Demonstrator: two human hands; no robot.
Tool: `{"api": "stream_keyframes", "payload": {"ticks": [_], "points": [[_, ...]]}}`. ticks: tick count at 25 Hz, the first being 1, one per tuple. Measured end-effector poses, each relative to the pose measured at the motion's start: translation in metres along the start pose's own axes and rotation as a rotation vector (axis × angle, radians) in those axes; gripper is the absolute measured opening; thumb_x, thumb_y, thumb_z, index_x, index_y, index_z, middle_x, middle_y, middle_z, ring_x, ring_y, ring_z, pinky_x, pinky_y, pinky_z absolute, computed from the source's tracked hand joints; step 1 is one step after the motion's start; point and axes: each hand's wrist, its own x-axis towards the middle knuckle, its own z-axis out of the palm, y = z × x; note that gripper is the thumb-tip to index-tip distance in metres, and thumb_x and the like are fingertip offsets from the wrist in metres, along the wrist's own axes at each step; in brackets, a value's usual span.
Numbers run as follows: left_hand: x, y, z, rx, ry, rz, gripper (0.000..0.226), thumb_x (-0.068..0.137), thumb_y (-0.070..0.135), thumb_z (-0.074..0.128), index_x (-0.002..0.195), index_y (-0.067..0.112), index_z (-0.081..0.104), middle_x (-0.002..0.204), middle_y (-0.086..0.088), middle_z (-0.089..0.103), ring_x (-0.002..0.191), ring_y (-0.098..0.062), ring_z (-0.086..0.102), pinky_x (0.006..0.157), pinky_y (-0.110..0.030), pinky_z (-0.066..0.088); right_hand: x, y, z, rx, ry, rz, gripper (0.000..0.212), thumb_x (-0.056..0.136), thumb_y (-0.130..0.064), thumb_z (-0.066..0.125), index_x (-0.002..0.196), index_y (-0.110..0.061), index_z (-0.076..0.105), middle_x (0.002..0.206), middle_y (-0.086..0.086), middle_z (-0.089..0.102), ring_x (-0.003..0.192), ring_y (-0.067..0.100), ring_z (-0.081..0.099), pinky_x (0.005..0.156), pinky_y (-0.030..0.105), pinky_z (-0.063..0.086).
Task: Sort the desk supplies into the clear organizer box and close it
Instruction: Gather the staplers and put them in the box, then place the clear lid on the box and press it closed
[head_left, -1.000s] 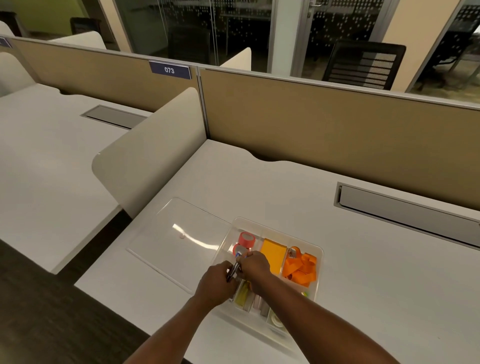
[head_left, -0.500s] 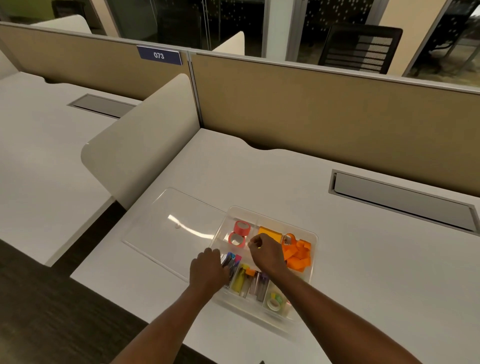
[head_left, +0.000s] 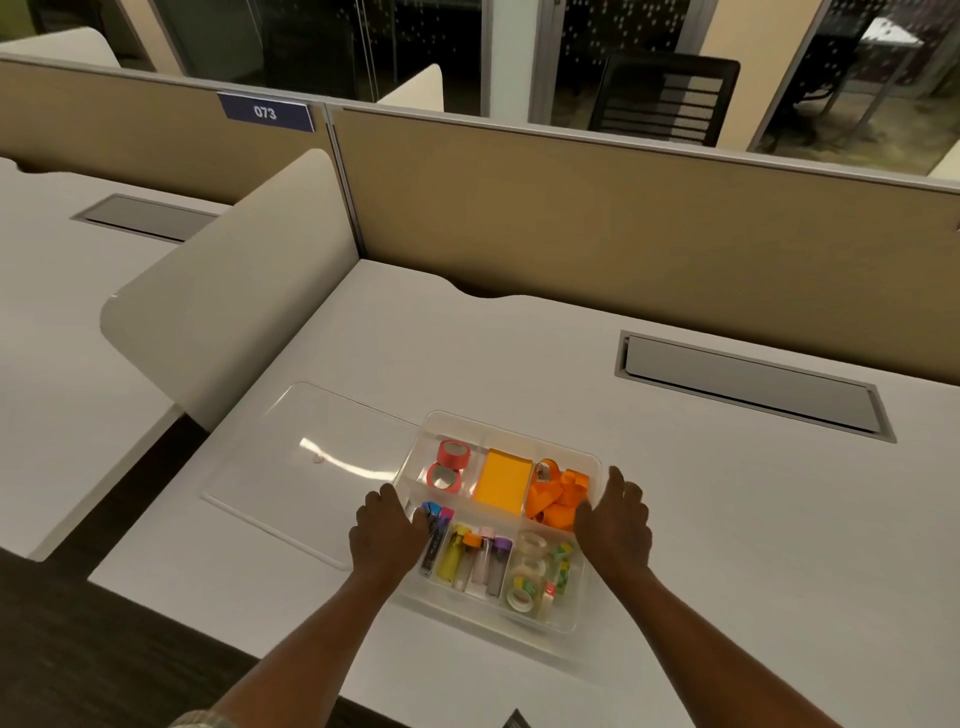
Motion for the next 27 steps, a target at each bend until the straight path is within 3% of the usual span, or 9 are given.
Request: {"api": "stream_keyframes", "payload": {"ticks": [8,13,20,27], "points": [[-0.009,0.048,0.022,-0.077,-0.093,0.088,0.036,0.094,0.04,0.048,0.113,0.009,0.048,0.104,-0.009,0.058,0.094,-0.025,0.06,0.072,-0.03,0.045,0.007,0.053,-0.021,0.168,-0.038,0.164,0.044,0.098,-0.021,0.045,0.141,-0.013,0.04,0.126,0.016,0.063,0.112,0.037,0.062,0.084,0.04,0.048],[0.0,0.053,0.017,-0.193,-0.011,0.067,0.026,0.099,0.025,0.041,0.102,0.006,0.059,0.098,-0.014,0.063,0.094,-0.031,0.062,0.079,-0.038,0.047,0.019,0.075,-0.034,0.211,-0.036,0.177,0.048,0.098,-0.024,0.047,0.145,-0.016,0.039,0.129,0.019,0.062,0.117,0.039,0.059,0.093,0.045,0.049],[0.011,-0.003,-0.002,0.214,-0.071,-0.117,0.024,0.086,0.01,0.05,0.11,0.005,0.05,0.111,-0.015,0.052,0.103,-0.033,0.055,0.082,-0.039,0.049,0.019,0.082,-0.023,0.229,-0.024,0.19,0.047,0.099,-0.033,0.046,0.144,-0.019,0.04,0.128,0.017,0.064,0.114,0.038,0.061,0.09,0.045,0.05],[0.017,-0.008,0.006,0.193,-0.099,-0.061,0.02,0.092,0.002,0.037,0.105,0.003,0.053,0.108,-0.014,0.061,0.1,-0.032,0.063,0.082,-0.037,0.052,0.014,0.085,-0.014,0.175,-0.017,0.19,0.046,0.102,-0.028,0.043,0.146,-0.018,0.037,0.133,0.015,0.062,0.118,0.038,0.06,0.093,0.047,0.051]]}}
